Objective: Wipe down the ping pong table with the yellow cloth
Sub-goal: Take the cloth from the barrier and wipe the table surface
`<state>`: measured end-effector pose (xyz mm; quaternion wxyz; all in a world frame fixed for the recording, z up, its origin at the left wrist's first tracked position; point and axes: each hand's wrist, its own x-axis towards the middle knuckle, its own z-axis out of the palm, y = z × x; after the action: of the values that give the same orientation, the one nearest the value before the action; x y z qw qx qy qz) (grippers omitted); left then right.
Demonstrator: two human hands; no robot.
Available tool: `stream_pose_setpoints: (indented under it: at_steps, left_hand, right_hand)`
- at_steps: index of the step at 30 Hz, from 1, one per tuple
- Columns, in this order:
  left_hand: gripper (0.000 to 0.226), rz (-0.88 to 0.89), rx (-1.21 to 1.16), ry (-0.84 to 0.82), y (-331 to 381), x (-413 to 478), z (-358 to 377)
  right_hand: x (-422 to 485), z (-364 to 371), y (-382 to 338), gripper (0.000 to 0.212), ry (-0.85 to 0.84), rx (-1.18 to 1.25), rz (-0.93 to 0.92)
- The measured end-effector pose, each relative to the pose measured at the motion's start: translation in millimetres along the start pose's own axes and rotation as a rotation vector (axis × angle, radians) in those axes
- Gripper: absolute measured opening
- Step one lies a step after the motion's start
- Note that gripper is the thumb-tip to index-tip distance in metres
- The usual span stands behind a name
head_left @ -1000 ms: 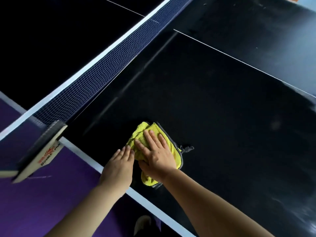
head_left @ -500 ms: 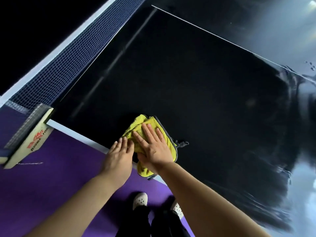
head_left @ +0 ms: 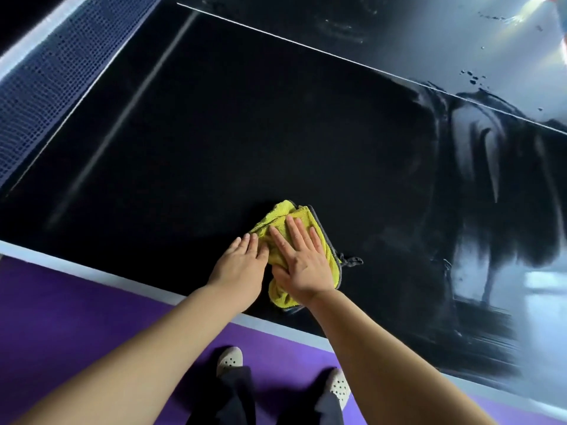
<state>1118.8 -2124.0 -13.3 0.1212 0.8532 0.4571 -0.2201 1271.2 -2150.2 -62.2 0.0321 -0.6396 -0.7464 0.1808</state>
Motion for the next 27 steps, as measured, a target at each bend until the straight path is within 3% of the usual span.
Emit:
stream_pose_setpoints:
  at_steps: [17, 22, 27]
  left_hand:
    - [0.056, 0.185, 0.096, 0.063, 333, 95, -43]
    - [0.054, 0.212, 0.098, 0.056, 377, 87, -35]
    - [0.052, 0.259, 0.075, 0.09, 367, 58, -19]
  right_hand:
    - [-181, -51, 285, 0.072, 0.096, 0.04, 0.327]
    - [-222, -45, 292, 0.077, 0.15, 0.086, 0.477]
    - [-242, -28, 251, 0.079, 0.178, 0.08, 0.616]
